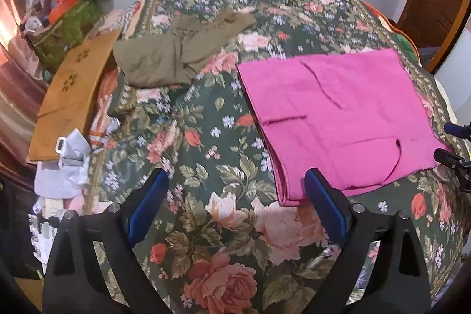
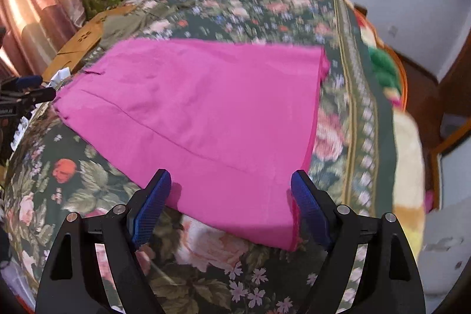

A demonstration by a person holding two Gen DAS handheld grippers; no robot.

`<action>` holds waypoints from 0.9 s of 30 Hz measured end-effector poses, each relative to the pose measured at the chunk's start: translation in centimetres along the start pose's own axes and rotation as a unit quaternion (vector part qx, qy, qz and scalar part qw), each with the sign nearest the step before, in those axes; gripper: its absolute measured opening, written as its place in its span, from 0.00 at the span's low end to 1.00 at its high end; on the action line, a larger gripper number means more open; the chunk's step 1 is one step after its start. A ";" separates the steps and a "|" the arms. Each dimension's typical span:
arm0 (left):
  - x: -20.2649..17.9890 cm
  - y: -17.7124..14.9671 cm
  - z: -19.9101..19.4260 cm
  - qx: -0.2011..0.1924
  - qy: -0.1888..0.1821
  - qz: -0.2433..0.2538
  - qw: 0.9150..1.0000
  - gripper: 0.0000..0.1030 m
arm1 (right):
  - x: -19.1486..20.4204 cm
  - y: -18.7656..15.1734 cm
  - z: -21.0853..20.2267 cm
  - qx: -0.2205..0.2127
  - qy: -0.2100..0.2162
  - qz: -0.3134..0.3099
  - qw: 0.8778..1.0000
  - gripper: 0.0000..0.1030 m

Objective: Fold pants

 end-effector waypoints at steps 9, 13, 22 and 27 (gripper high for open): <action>-1.1 1.2 -3.5 -0.041 -0.037 -0.039 0.998 0.93 | 2.1 3.4 -1.9 -0.061 0.011 -0.018 0.998 0.79; -2.3 0.8 -3.5 -0.028 -0.070 -0.056 0.996 0.94 | 3.3 3.7 -1.1 -0.064 0.021 -0.019 0.998 0.79; -4.9 -1.8 -1.8 0.016 -0.121 -0.065 0.990 0.92 | 5.2 1.9 2.2 -0.032 0.004 -0.074 0.997 0.79; -6.4 -2.5 -0.9 0.040 -0.143 -0.059 0.987 0.92 | 4.7 1.7 2.2 -0.033 0.022 -0.053 0.998 0.79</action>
Point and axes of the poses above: each gripper's, at about its wrist camera, not at the fingertips, and z roughly the way its jaws point, x to its left, y to its top, the point moved 7 cm from there along z, roughly the way its jaws point, and after that the axes turned 2 degrees about -z, right-handed, at the moved point
